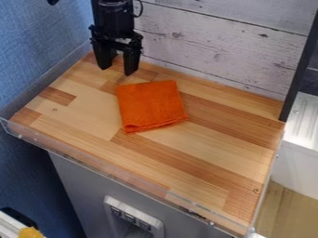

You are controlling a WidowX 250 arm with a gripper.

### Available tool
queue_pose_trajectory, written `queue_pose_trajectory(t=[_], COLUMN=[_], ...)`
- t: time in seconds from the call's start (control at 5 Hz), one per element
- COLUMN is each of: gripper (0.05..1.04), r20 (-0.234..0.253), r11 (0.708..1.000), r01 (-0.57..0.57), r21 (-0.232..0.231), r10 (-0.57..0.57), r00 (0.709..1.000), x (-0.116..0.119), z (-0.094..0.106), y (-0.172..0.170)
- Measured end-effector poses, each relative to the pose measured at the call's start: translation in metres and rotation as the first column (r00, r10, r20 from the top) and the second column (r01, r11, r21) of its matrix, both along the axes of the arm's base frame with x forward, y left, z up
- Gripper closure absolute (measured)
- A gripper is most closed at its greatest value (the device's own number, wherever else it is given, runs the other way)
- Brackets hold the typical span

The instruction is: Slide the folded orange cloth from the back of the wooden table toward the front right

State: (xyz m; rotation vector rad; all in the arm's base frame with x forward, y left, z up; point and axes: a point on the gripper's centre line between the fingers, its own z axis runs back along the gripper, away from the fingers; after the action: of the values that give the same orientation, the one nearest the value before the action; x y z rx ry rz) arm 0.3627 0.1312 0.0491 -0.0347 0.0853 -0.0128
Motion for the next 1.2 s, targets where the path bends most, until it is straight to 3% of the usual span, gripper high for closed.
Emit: queue_pose_trajectory(t=[0.4,0.6,1.2], gripper=[0.093,0.093,0.093], r20=[-0.008,0.035,0.125], r11=[0.993,0.981,0.913], r01=[0.118,0.195,0.4], r21=[-0.004,0.015,0.076], r10=[-0.118,-0.196,-0.407], r00=[0.993,0.98,0.905], x=[-0.002,-0.005,-0.017], z=[-0.013,-0.004,0.004], y=[-0.02,-0.031,-0.071])
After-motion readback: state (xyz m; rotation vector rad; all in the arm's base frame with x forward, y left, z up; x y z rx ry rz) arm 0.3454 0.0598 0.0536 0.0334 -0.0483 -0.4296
